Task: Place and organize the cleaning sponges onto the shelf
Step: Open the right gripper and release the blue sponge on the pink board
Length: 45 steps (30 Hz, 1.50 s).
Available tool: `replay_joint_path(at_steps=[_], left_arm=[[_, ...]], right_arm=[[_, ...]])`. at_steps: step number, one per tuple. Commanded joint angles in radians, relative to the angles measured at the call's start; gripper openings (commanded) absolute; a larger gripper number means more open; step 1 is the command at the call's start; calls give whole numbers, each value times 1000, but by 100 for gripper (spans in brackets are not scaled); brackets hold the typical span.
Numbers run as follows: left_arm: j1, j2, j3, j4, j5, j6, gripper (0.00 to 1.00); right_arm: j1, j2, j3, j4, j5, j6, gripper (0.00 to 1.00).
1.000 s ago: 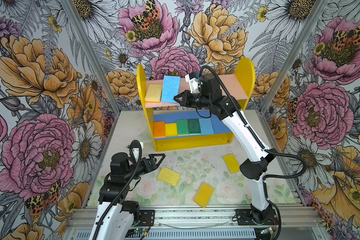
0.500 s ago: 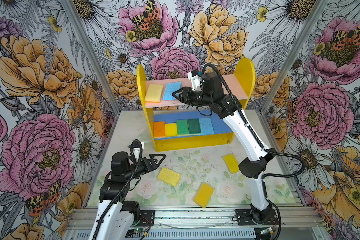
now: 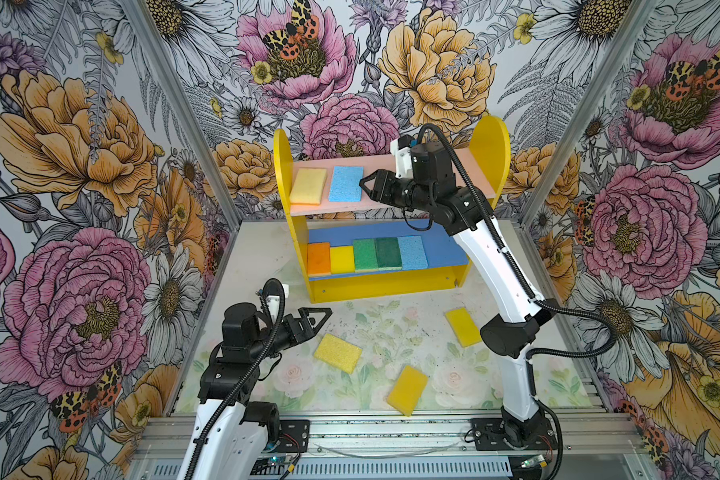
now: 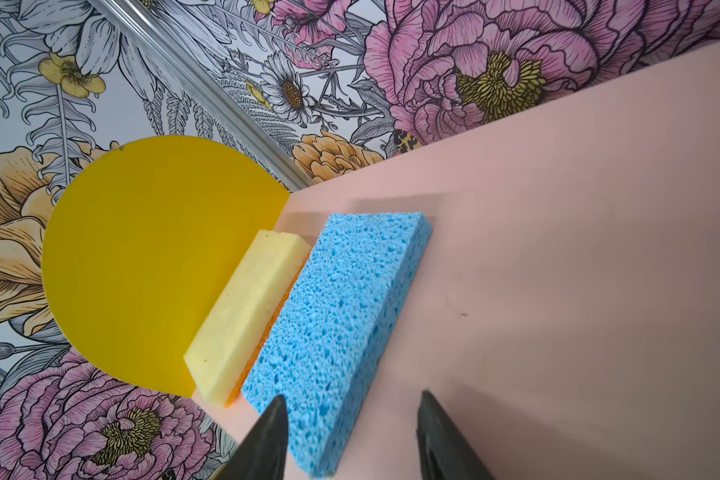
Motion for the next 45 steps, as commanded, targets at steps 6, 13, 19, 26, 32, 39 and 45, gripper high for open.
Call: replay_joint_path(at_steps=[6, 13, 19, 26, 32, 39, 45], left_arm=[[9, 12, 21, 23, 22, 20, 99], [10, 7, 20, 25, 23, 21, 99], [10, 5, 19, 31, 35, 20, 99], [10, 4, 16, 39, 48, 17, 99], [10, 4, 15, 47, 56, 16, 99], [0, 14, 104, 52, 57, 4, 99], [-222, 80, 340, 53, -138, -25, 99]], right_arm=[[-16, 131, 125, -39, -96, 41, 53], [5, 180, 171, -11, -156, 91, 53], [26, 207, 172, 29, -189, 136, 54], [43, 231, 171, 74, -198, 180, 54], [46, 211, 172, 89, -185, 161, 55], [112, 16, 68, 87, -105, -43, 57], [160, -254, -206, 87, -15, -155, 60]])
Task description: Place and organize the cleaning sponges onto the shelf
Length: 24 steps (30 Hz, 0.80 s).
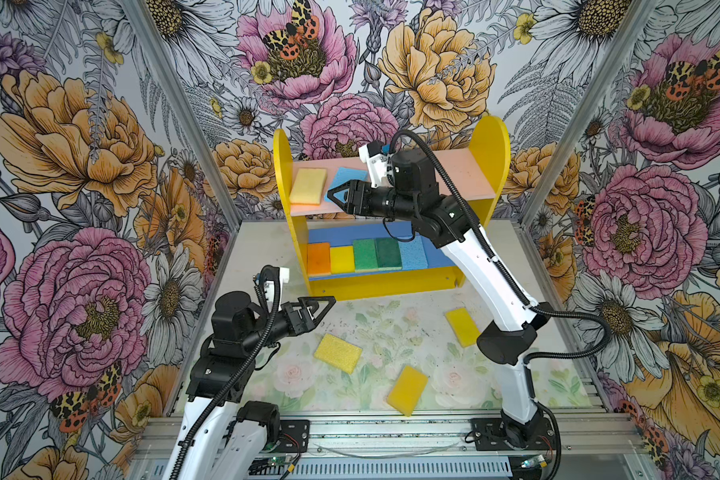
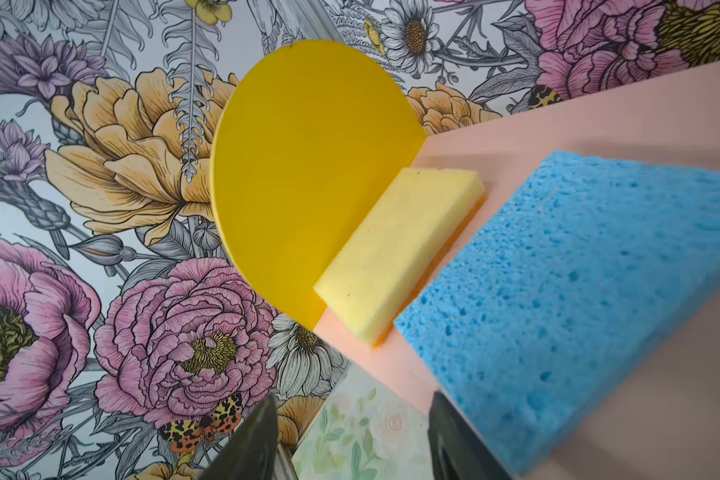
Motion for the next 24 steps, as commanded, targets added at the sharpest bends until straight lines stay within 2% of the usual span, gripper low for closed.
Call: replay_joint_path(at_steps=[1, 4, 9, 16, 24], left_arm=[[-123, 60, 135, 33, -130, -10, 99], [-219, 169, 255, 32, -211, 19, 99], [-301, 448, 541, 28, -219, 73, 99], [-311, 799, 966, -18, -177, 109, 99], [-303, 1077, 1356, -163, -260, 168, 99]], right_arm=[[12, -217, -146, -7, 132, -112, 60], [0, -375, -334, -7, 219, -114, 63], [-45, -588, -603, -5, 257, -98, 64], [-109, -789, -867, -3, 231, -77, 65], [-134, -841, -977, -3, 184, -64, 66]])
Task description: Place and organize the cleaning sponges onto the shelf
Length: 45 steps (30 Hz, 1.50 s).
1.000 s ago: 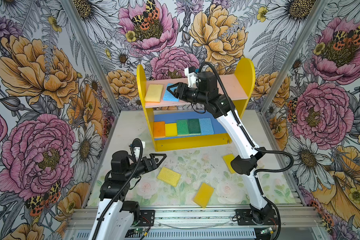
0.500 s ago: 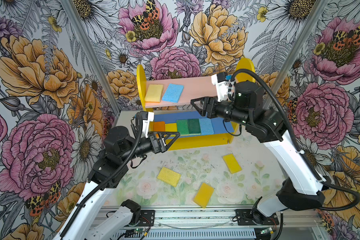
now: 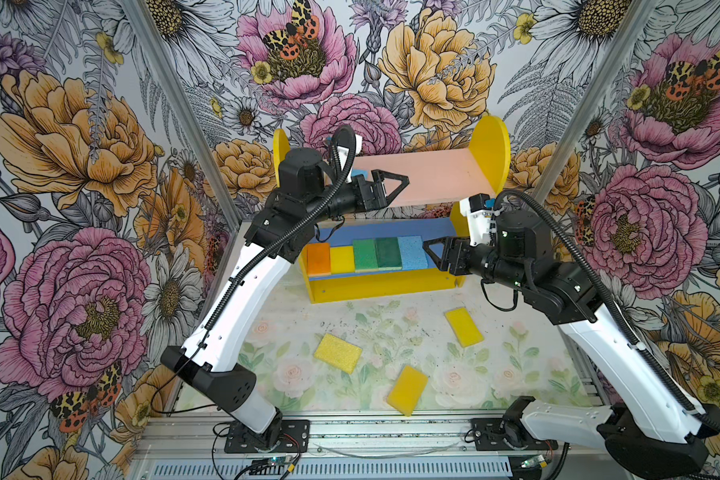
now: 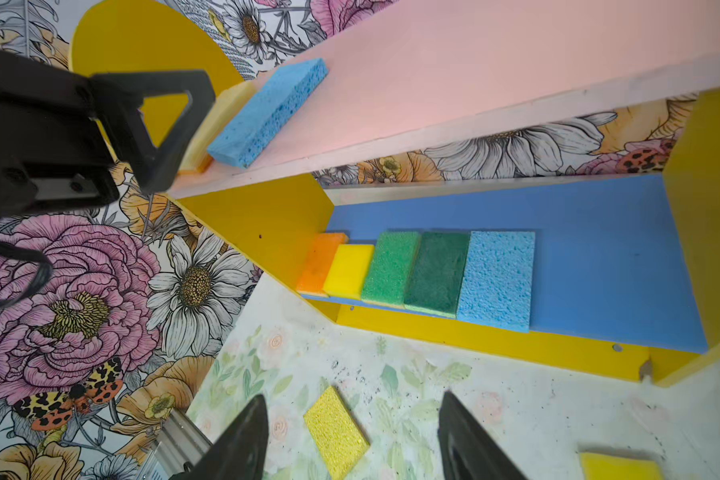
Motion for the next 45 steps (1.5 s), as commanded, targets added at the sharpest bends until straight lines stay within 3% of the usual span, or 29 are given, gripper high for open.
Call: replay_joint_path(at_steps=[1, 7, 12, 32, 45], left_arm=[[2, 87, 122, -75, -52, 42, 99], [14, 318, 368, -75, 6, 28, 99], [26, 435, 485, -73, 25, -2, 99], [98, 512, 495, -73, -11, 26, 99], [116, 516, 499, -75, -123, 28, 99]], right_arm=[[-9, -34, -9, 6, -23, 4, 66], [-14, -36, -25, 9, -40, 5, 66], [-27, -61, -61, 8, -40, 5, 67], [-121, -74, -162, 50, -124, 4, 69], [-132, -77, -193, 64, -145, 8, 69]])
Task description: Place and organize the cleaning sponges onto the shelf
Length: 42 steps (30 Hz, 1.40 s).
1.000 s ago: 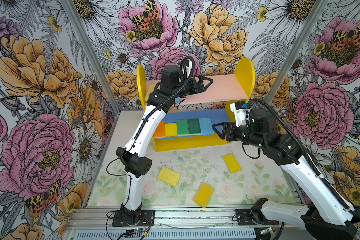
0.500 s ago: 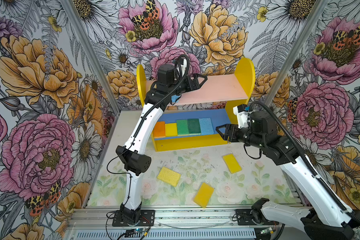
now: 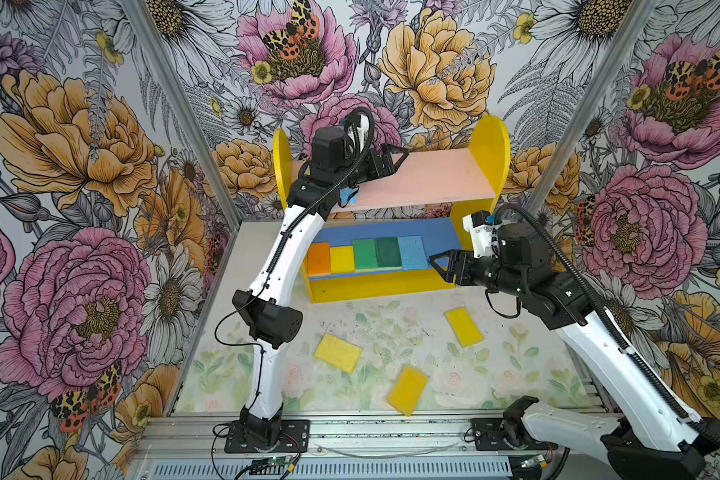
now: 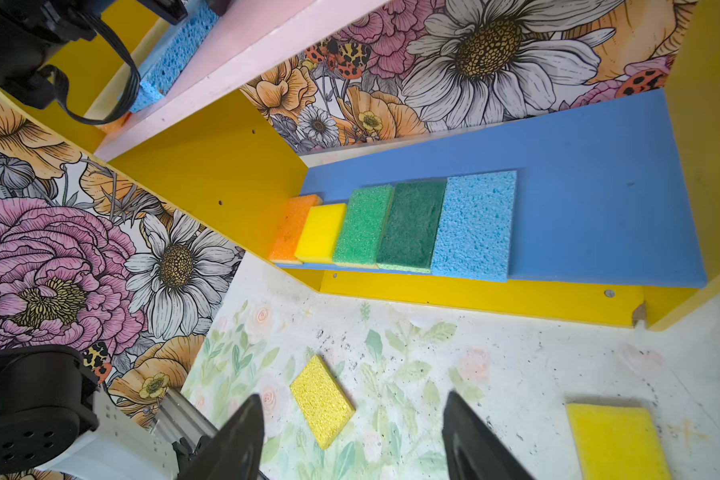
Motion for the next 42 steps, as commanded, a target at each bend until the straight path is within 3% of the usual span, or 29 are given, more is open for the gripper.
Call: replay_joint_path(at_steps=[1, 6, 13, 19, 23, 26, 32, 37, 42], left_arm=[[17, 21, -8, -44, -86, 11, 99], [16, 33, 23, -44, -89, 7, 99], [6, 72, 114, -5, 37, -7, 99], [-21, 8, 91, 46, 126, -20, 99], [-83, -114, -1, 46, 149, 19, 99], [-140, -266, -162, 46, 122, 66, 99], [-279, -666, -652, 46, -7, 133, 99], [-364, -991, -1135, 49, -97, 74, 99], [-370, -1193, -1543, 48, -133, -24, 99]], right_arm=[[-10, -9, -12, 31, -16, 8, 69], [-13, -14, -19, 32, -20, 11, 69], [-15, -18, -21, 33, -23, 13, 69], [-18, -49, -12, 29, -8, 6, 70], [-35, -74, -8, 26, -6, 11, 71], [-41, -87, -22, 27, -19, 33, 71], [-44, -155, -104, -32, -16, 102, 71], [-44, -240, -235, -113, -5, 180, 72], [-13, -237, -431, -142, -56, 278, 72]])
